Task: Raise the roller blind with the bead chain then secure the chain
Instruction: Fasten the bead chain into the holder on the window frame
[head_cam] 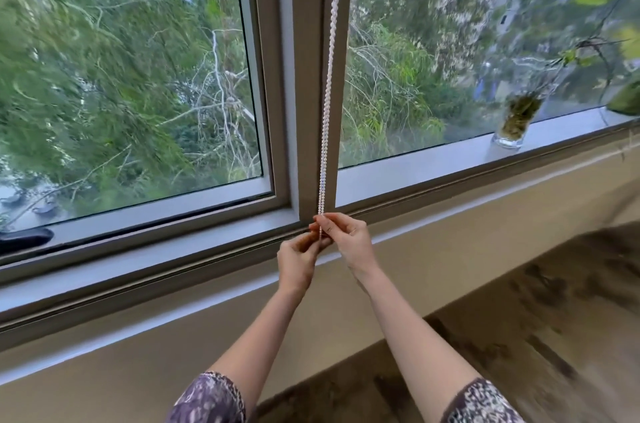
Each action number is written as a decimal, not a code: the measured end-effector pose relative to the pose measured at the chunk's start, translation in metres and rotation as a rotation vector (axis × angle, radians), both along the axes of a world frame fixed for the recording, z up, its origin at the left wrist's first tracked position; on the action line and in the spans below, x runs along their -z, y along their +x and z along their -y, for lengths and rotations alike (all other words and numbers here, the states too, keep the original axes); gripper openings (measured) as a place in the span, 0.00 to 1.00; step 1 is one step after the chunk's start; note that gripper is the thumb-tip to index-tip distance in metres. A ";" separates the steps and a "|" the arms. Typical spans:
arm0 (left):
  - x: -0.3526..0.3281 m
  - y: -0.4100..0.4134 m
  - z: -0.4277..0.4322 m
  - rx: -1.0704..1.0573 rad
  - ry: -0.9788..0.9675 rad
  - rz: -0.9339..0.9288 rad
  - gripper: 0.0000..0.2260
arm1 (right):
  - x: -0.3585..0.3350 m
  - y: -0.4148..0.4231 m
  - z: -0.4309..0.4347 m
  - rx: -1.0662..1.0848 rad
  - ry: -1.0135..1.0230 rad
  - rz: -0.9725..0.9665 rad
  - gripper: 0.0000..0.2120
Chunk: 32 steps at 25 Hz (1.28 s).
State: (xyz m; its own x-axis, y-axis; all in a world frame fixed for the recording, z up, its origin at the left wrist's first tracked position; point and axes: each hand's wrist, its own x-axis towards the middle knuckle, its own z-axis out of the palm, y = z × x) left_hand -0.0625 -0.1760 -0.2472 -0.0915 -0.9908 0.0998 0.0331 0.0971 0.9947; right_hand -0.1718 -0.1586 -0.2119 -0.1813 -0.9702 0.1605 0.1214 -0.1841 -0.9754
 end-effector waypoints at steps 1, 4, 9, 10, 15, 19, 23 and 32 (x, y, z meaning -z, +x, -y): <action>0.001 -0.003 0.000 -0.006 -0.011 -0.002 0.06 | 0.000 -0.007 -0.001 -0.005 0.000 0.048 0.03; 0.002 -0.009 0.000 -0.079 -0.005 -0.089 0.02 | 0.003 -0.032 0.002 0.023 0.013 0.248 0.02; 0.002 -0.017 0.005 -0.191 0.047 -0.238 0.03 | 0.022 -0.089 0.020 0.169 0.153 -0.026 0.04; 0.002 -0.019 0.006 -0.201 0.053 -0.247 0.04 | 0.029 -0.098 0.025 0.190 0.200 -0.182 0.05; 0.003 -0.037 0.002 -0.239 0.118 -0.358 0.04 | 0.060 -0.120 0.045 0.122 0.306 -0.777 0.12; 0.005 -0.047 -0.002 -0.352 0.233 -0.515 0.03 | 0.069 -0.119 0.057 0.014 0.277 -1.039 0.14; 0.007 -0.047 -0.007 -0.439 0.308 -0.630 0.05 | 0.071 -0.115 0.067 0.019 0.207 -1.196 0.10; 0.015 -0.047 -0.016 -0.503 0.353 -0.508 0.04 | 0.071 -0.129 0.065 0.075 0.117 -1.130 0.05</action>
